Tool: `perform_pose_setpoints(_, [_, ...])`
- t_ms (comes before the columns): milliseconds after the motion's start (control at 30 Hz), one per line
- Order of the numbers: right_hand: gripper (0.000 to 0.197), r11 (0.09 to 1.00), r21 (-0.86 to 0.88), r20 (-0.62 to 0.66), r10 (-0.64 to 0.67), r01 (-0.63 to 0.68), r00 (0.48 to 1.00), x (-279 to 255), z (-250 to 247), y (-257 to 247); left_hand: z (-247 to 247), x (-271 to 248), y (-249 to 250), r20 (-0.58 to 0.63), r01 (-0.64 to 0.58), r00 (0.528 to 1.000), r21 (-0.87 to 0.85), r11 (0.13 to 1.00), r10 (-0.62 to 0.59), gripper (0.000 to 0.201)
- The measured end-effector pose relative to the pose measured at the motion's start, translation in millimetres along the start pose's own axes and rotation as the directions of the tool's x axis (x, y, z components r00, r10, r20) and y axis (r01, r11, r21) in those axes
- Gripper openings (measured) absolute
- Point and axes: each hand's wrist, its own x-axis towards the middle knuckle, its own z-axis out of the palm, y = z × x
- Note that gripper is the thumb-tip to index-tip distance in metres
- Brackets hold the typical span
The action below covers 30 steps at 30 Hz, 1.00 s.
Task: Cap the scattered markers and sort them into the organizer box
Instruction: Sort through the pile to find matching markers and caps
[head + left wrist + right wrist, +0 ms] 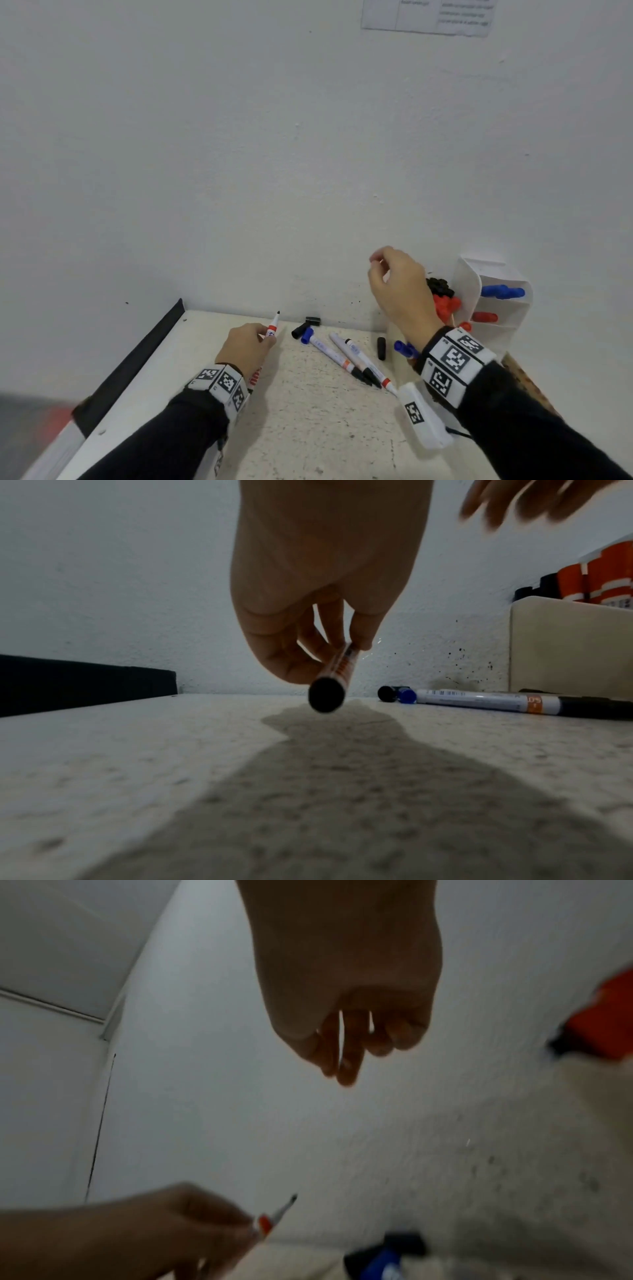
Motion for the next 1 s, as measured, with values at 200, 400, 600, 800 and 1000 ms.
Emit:
perform_pose_setpoints(200, [0.031, 0.975, -0.197, 0.585, 0.203, -0.105, 0.785, -18.7, 105.3, -9.3, -6.2, 0.4, -13.4, -0.026, -0.009, 1.000, 0.023, 1.000, 0.010, 0.030])
perform_pose_setpoints(400, [0.014, 0.933, -0.359, 0.624, 0.215, 0.032, 0.751, -24.5, 150.1, 10.0, -3.6, 4.6, -19.4, -0.025, -0.016, 1.000, 0.028, 0.999, 0.017, 0.031])
perform_pose_setpoints(600, [0.009, 0.947, -0.318, 0.605, 0.232, -0.036, 0.762, -19.1, 152.7, 14.1, 6.1, 3.4, -18.6, 0.020, -0.021, 1.000, -0.023, 1.000, 0.022, 0.030])
perform_pose_setpoints(800, [0.026, 0.962, -0.225, 0.605, 0.262, -0.153, 0.752, -17.2, 136.9, 25.0, 8.8, 1.3, -16.4, -0.019, -0.027, 1.000, -0.096, 0.995, 0.025, 0.029])
perform_pose_setpoints(1000, [0.028, 0.939, -0.212, 0.448, 0.341, -0.273, 0.827, -15.8, 111.4, 36.5, 16.3, -3.8, -14.6, -0.036, 0.025, 0.999, -0.153, 0.988, -0.031, 0.028])
